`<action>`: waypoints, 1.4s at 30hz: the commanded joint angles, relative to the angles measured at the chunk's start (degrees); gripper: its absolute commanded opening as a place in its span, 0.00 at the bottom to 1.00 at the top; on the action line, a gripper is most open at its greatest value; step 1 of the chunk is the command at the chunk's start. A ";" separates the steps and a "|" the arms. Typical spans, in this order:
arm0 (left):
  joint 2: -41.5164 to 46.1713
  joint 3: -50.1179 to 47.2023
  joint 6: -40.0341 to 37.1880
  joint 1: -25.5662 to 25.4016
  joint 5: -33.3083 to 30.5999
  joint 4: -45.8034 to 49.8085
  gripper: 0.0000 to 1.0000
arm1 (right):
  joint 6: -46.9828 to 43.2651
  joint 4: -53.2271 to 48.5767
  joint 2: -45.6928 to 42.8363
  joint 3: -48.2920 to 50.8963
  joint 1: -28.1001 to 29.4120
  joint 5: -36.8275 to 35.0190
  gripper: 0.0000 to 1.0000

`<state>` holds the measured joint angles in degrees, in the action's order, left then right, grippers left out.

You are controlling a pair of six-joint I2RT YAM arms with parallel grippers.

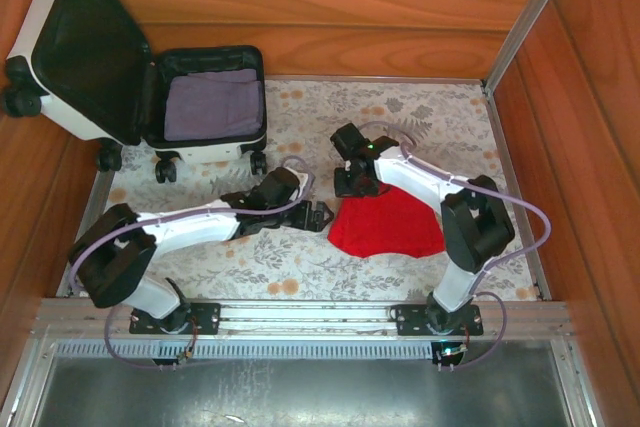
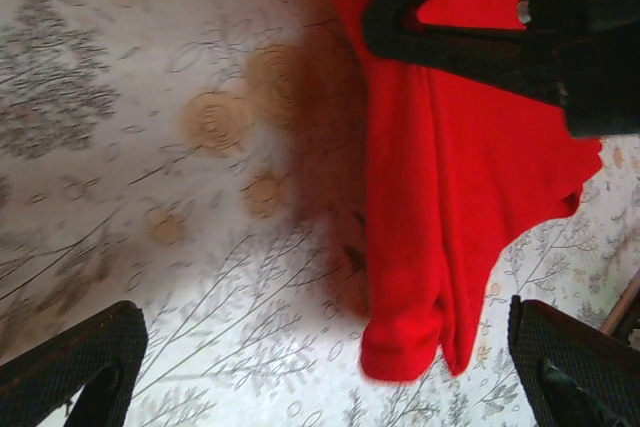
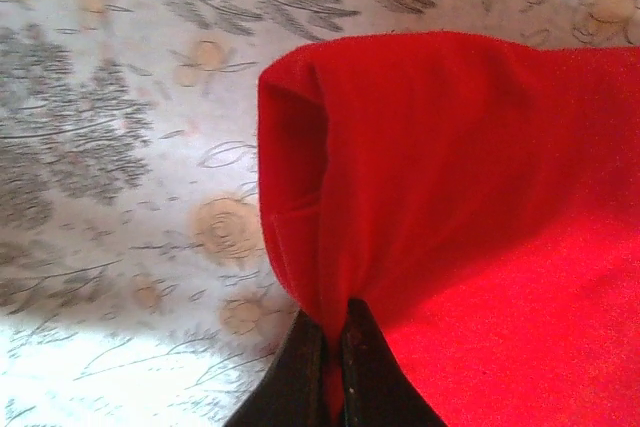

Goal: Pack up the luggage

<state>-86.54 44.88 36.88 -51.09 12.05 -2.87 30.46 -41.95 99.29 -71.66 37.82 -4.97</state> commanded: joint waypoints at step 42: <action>-11.63 -7.53 0.38 -8.24 -6.62 -35.77 0.85 | 3.82 5.51 -3.16 2.31 -6.89 25.59 0.00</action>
<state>-97.51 37.85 37.93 -59.02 8.21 -35.44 33.36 -37.19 97.86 -69.80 31.35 17.39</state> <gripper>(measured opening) 0.859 0.052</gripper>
